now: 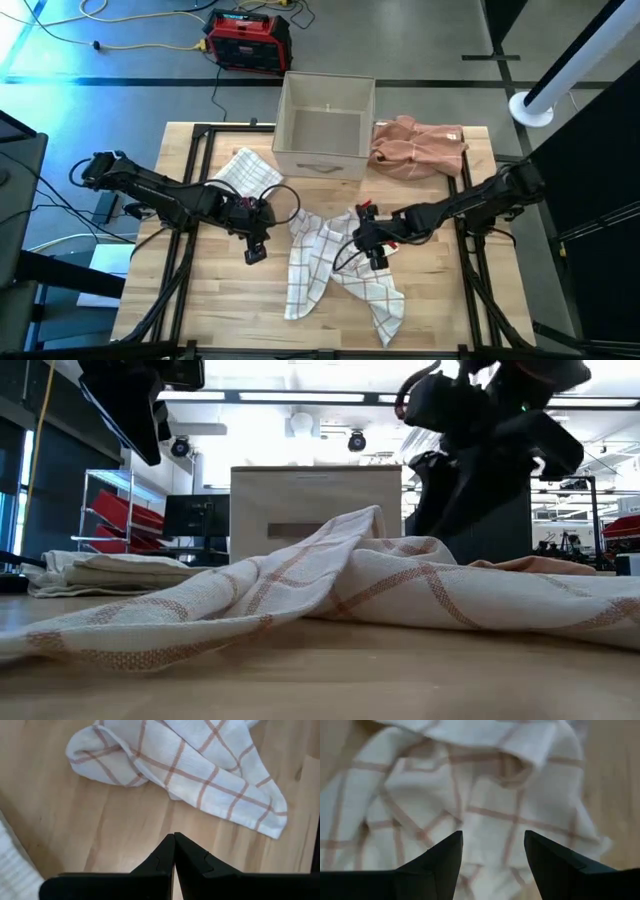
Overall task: Fold towel
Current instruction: Fold the white squared towel
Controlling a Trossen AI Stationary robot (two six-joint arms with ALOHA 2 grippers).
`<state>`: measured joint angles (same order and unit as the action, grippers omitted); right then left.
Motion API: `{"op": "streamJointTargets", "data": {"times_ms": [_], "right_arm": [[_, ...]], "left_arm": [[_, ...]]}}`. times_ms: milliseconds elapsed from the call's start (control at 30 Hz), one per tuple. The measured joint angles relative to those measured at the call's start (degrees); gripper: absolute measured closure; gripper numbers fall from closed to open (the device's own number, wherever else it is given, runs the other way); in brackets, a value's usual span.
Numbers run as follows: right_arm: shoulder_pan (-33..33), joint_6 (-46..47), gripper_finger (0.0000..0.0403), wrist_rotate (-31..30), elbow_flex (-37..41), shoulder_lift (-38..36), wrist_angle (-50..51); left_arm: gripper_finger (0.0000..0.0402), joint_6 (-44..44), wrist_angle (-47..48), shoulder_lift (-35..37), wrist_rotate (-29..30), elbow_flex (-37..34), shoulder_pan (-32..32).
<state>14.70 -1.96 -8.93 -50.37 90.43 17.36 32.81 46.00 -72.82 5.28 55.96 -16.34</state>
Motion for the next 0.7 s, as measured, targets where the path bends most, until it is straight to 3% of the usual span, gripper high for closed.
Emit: {"op": "streamJointTargets", "data": {"times_ms": [433, 567, 700], "right_arm": [[0.7, -0.6, 0.0215, 1.7, 1.4, 7.7, -1.8], [0.7, 2.2, 0.0272, 1.0, 1.3, 7.6, -1.2], [0.7, 4.9, 0.0369, 2.4, 0.8, 7.5, -0.3]], "left_arm": [[0.0401, 1.1, 0.1, 0.0, -0.4, 0.0, 0.2], [0.0401, 1.3, 0.1, 0.0, -0.4, 0.0, 0.2], [0.0401, 1.2, 0.1, 0.0, -0.4, 0.0, 0.2]]}}
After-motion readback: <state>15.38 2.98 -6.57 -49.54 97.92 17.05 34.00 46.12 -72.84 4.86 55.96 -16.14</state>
